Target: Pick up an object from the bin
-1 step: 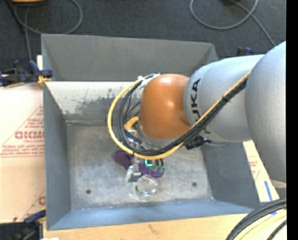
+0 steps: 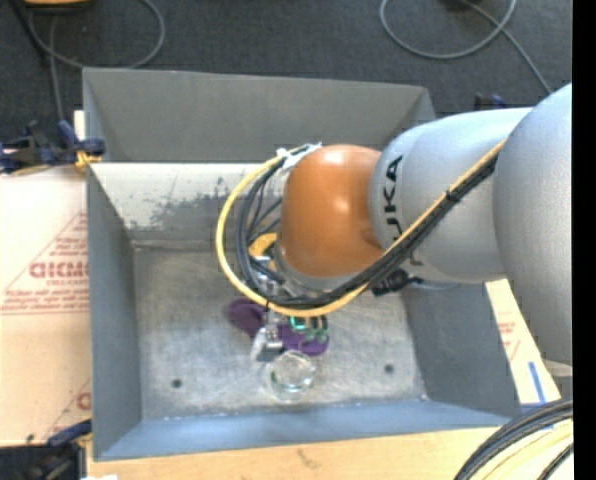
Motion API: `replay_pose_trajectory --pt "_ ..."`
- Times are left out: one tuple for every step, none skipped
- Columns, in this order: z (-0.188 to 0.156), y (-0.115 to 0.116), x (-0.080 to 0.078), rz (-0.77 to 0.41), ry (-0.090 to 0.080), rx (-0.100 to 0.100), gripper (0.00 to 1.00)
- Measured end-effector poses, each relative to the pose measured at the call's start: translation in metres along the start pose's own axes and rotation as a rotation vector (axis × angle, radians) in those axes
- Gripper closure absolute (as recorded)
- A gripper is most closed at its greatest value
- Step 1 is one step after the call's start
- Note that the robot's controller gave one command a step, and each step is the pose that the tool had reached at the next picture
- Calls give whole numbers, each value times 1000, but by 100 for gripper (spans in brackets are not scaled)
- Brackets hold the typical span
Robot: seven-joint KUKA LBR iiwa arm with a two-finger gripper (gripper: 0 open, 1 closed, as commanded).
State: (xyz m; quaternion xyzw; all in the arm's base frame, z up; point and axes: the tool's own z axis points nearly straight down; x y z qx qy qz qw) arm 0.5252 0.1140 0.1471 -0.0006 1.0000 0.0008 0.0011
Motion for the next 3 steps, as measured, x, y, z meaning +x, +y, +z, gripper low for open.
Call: replay_pose_trajectory --pt "69 -36 -49 -6 10 -1 100" --pt "69 -36 -49 -5 10 -1 100" --pt "-81 -42 -56 24 -5 0 100"
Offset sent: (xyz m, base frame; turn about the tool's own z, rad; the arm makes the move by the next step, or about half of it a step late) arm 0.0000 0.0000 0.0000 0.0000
